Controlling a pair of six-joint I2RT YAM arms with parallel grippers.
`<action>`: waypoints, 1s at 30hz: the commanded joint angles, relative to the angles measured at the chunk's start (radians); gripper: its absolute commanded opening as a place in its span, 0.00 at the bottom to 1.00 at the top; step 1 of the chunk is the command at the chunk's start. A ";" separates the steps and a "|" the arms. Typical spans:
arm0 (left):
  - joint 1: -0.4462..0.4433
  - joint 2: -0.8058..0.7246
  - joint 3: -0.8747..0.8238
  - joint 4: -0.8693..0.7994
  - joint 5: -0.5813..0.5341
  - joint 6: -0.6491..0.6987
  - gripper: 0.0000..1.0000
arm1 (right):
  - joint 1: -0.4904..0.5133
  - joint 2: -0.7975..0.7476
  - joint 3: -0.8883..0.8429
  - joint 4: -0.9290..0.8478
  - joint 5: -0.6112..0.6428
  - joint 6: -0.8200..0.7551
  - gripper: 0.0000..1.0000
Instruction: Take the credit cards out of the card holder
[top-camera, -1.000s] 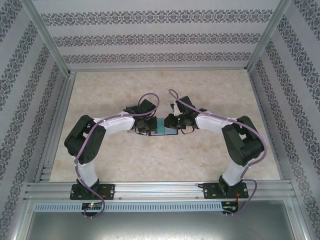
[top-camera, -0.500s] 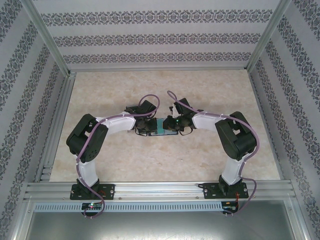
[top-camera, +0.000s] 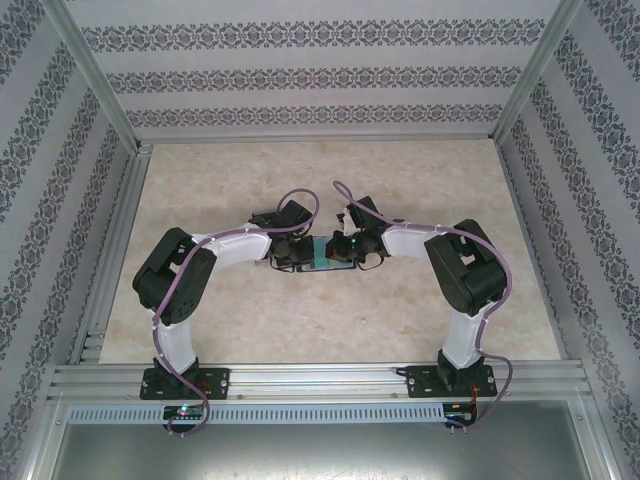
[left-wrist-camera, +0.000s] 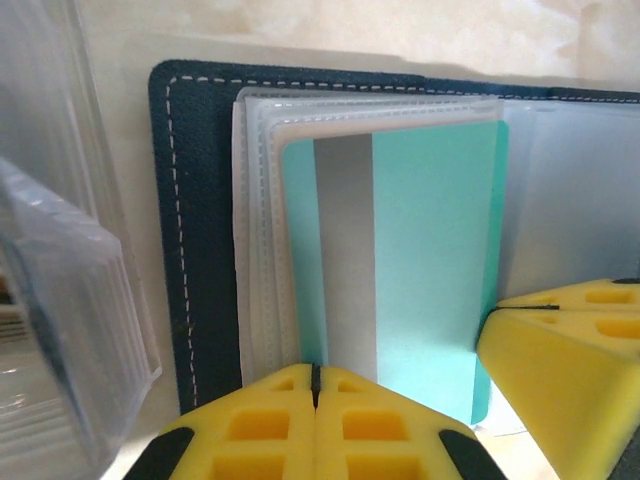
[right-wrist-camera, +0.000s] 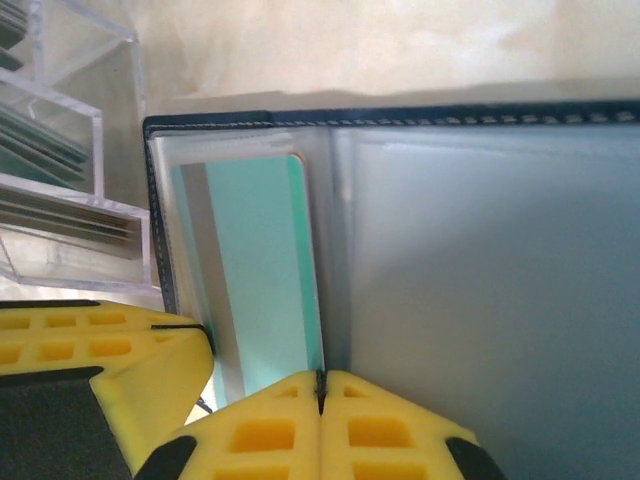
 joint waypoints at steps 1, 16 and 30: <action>0.006 0.033 -0.008 -0.037 0.010 0.006 0.05 | 0.004 0.005 0.010 0.022 -0.022 0.007 0.00; 0.037 0.002 -0.026 -0.055 -0.010 0.005 0.05 | -0.044 -0.050 -0.063 0.033 -0.005 0.014 0.00; 0.037 0.040 -0.005 -0.050 0.040 0.016 0.02 | -0.036 -0.001 -0.017 0.068 -0.051 0.036 0.25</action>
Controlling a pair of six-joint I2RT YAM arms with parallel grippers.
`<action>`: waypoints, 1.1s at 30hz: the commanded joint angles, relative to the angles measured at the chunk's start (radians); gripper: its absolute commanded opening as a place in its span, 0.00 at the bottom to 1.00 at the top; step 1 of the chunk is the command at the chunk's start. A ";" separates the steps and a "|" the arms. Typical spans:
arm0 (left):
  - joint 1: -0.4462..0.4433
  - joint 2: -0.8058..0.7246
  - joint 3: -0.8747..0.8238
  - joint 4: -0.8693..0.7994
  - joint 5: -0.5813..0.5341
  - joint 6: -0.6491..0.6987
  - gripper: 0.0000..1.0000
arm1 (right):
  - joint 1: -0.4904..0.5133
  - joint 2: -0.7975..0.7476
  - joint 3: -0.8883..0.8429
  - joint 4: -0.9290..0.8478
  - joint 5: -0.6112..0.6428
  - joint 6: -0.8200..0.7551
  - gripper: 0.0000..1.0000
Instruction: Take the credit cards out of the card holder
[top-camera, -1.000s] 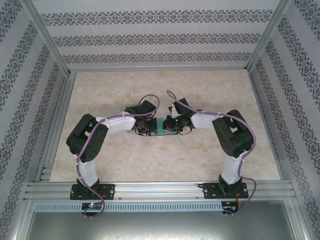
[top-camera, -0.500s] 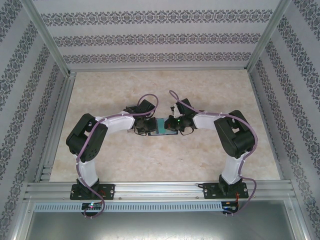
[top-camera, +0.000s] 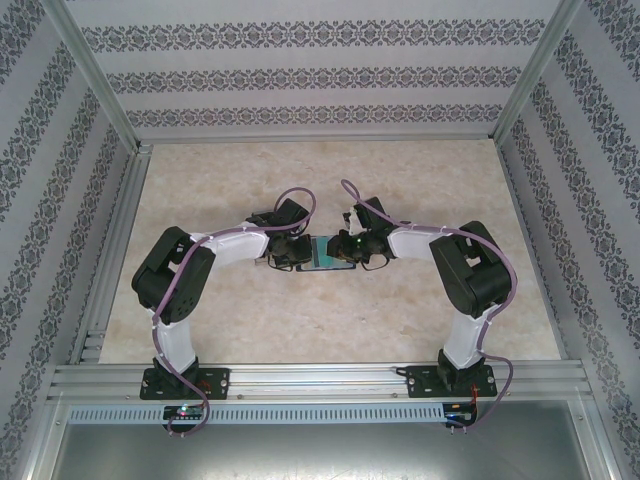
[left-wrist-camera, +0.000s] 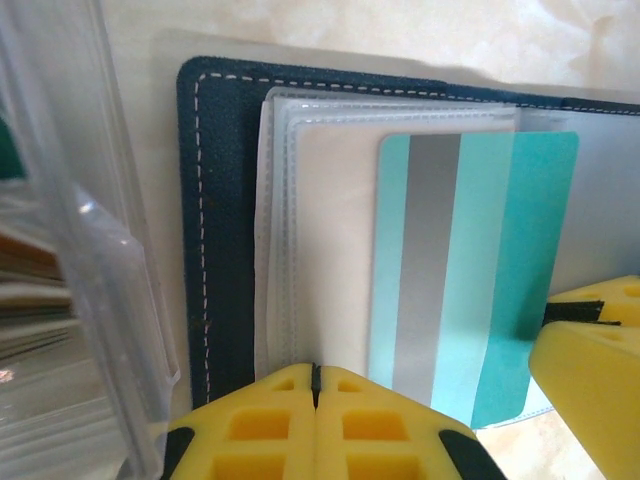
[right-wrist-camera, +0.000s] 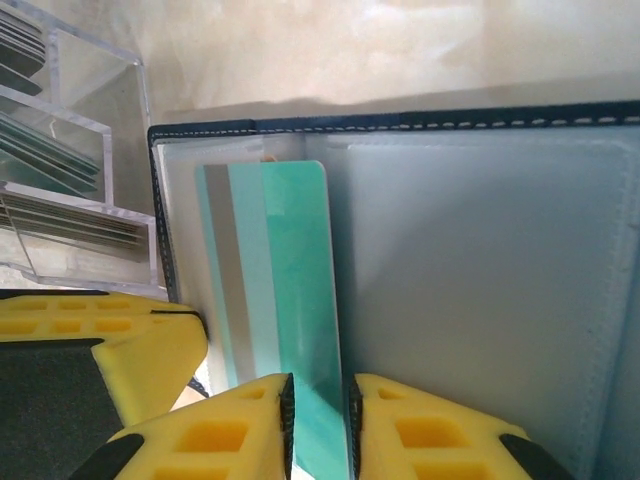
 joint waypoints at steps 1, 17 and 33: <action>0.011 0.040 -0.001 -0.050 0.013 0.016 0.01 | 0.005 0.034 0.030 0.022 -0.026 0.011 0.25; 0.011 0.029 0.008 -0.061 0.008 0.026 0.01 | -0.082 -0.050 -0.068 0.010 -0.011 -0.015 0.00; 0.027 -0.182 0.029 -0.022 0.072 -0.014 0.56 | -0.158 -0.329 -0.132 -0.040 -0.080 -0.045 0.00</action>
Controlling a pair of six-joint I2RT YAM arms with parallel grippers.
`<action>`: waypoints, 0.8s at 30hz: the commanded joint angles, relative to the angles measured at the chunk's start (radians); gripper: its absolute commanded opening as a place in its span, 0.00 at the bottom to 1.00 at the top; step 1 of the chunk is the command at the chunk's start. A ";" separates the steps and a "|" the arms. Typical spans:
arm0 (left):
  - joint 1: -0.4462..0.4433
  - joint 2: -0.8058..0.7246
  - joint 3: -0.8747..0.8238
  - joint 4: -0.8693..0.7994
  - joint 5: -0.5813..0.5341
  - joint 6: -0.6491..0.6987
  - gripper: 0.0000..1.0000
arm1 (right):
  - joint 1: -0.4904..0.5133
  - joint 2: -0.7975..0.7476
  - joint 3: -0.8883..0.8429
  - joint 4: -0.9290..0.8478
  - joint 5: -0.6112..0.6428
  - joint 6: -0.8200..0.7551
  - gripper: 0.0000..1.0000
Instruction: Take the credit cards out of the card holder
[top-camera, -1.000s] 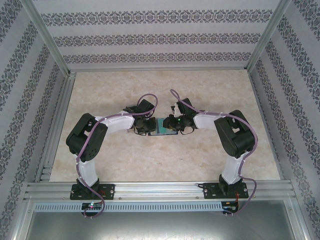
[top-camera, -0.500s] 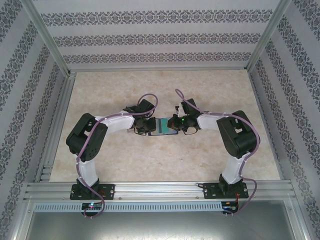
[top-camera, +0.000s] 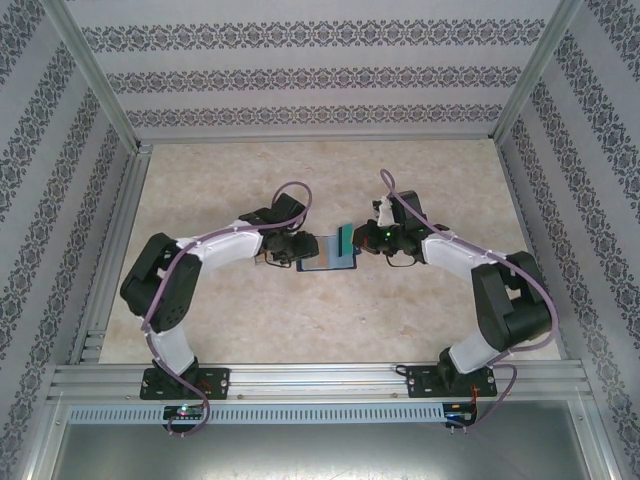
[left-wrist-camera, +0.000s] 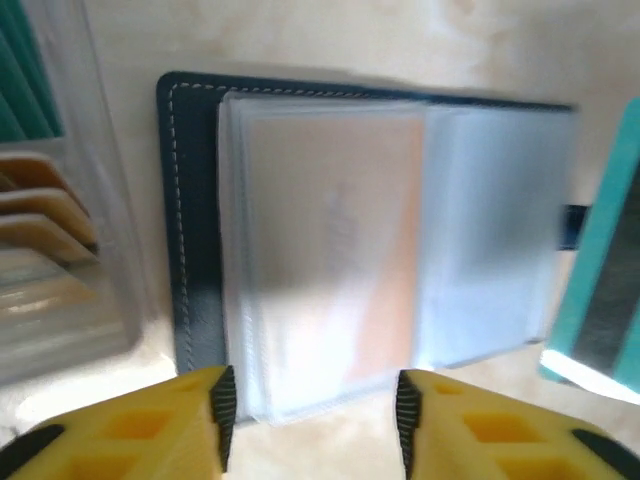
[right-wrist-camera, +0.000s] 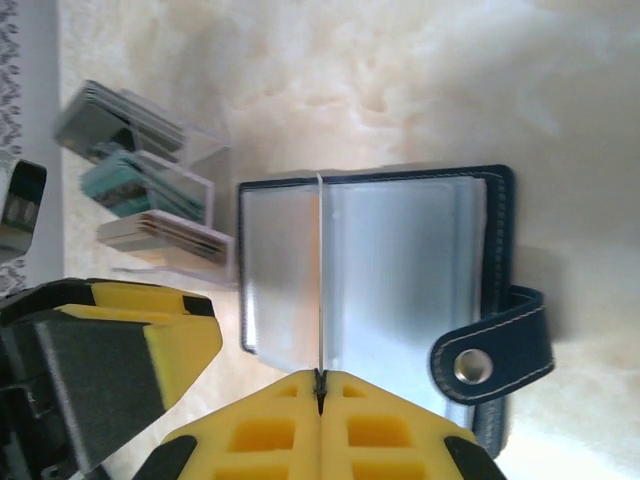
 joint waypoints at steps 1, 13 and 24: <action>0.027 -0.103 0.012 0.044 0.057 -0.028 0.60 | -0.015 -0.050 0.000 -0.011 -0.042 -0.007 0.00; 0.101 -0.242 -0.157 0.500 0.316 -0.264 0.52 | -0.014 -0.119 0.054 0.159 -0.202 0.138 0.00; 0.102 -0.223 -0.197 0.637 0.355 -0.345 0.42 | 0.021 -0.091 0.059 0.307 -0.273 0.218 0.00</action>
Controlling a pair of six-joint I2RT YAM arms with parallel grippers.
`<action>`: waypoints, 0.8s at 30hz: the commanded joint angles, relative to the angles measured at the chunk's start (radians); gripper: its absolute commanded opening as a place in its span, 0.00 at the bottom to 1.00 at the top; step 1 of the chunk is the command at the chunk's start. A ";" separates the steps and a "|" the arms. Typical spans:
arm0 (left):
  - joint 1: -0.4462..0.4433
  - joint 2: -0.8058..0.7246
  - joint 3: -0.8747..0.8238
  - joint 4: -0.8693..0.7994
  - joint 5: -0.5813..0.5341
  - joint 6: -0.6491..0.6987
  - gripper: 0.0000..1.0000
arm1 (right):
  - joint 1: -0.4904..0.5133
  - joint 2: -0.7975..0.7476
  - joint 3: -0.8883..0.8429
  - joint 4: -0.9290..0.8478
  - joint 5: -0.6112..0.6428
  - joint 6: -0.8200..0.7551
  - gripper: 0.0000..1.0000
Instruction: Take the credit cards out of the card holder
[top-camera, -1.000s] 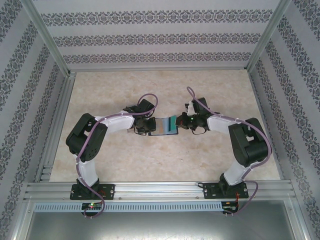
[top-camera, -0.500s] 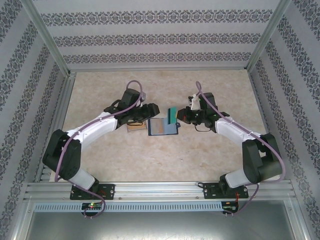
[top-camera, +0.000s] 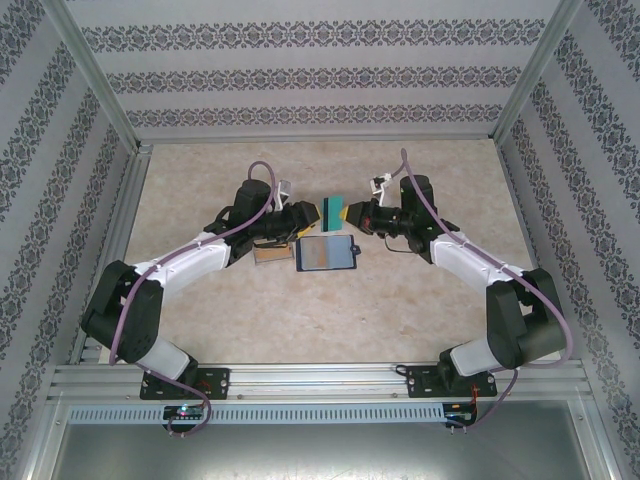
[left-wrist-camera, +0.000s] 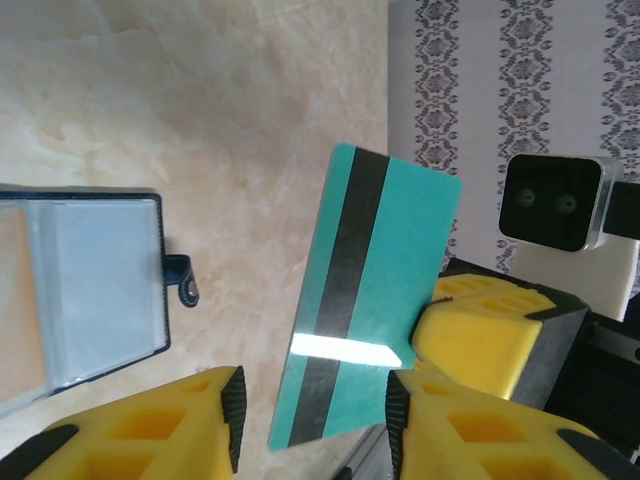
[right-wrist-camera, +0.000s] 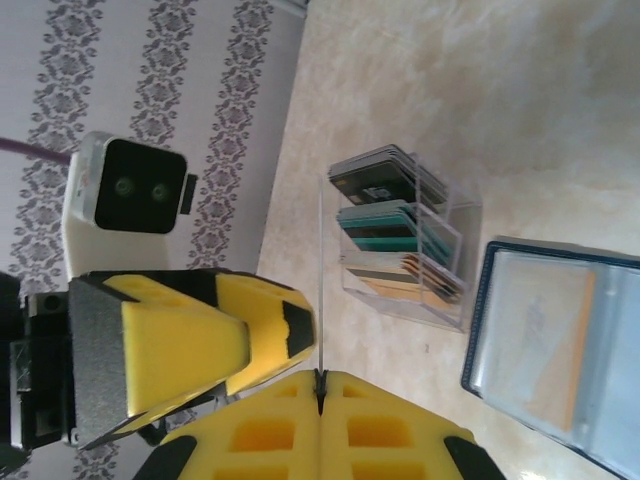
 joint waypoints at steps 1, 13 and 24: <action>0.009 0.007 -0.013 0.094 0.029 -0.034 0.41 | 0.023 0.006 0.027 0.074 -0.047 0.026 0.00; 0.019 -0.009 -0.022 0.082 0.027 -0.032 0.31 | 0.036 0.024 0.000 0.104 -0.066 0.033 0.00; 0.021 -0.044 -0.029 0.091 0.034 -0.026 0.07 | 0.037 0.042 -0.015 0.115 -0.069 0.031 0.15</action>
